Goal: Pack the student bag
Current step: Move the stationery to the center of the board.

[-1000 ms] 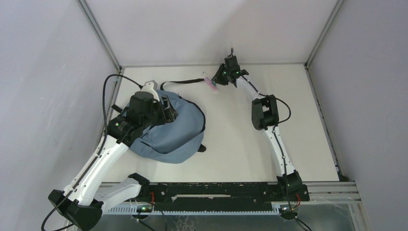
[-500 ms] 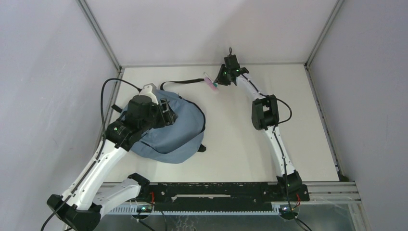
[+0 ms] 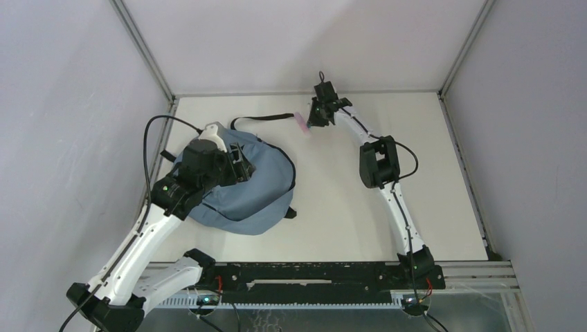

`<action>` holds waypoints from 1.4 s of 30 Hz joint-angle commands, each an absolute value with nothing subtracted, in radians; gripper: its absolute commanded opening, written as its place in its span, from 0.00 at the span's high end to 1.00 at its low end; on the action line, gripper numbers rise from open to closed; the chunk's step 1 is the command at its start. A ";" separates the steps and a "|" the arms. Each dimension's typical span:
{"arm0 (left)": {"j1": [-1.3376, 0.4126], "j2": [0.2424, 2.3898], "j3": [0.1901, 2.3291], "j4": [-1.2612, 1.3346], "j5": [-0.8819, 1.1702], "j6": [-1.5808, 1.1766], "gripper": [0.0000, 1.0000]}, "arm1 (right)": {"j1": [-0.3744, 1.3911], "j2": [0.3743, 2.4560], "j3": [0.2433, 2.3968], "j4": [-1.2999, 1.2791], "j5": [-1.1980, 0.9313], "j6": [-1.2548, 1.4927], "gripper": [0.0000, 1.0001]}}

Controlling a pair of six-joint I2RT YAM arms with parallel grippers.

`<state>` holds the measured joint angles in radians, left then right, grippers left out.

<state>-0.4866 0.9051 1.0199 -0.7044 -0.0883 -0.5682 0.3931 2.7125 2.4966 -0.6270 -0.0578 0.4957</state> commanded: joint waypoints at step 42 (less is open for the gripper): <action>-0.501 1.115 0.893 -0.363 0.238 -0.722 0.26 | 0.462 1.608 1.016 -0.263 -0.350 0.454 1.00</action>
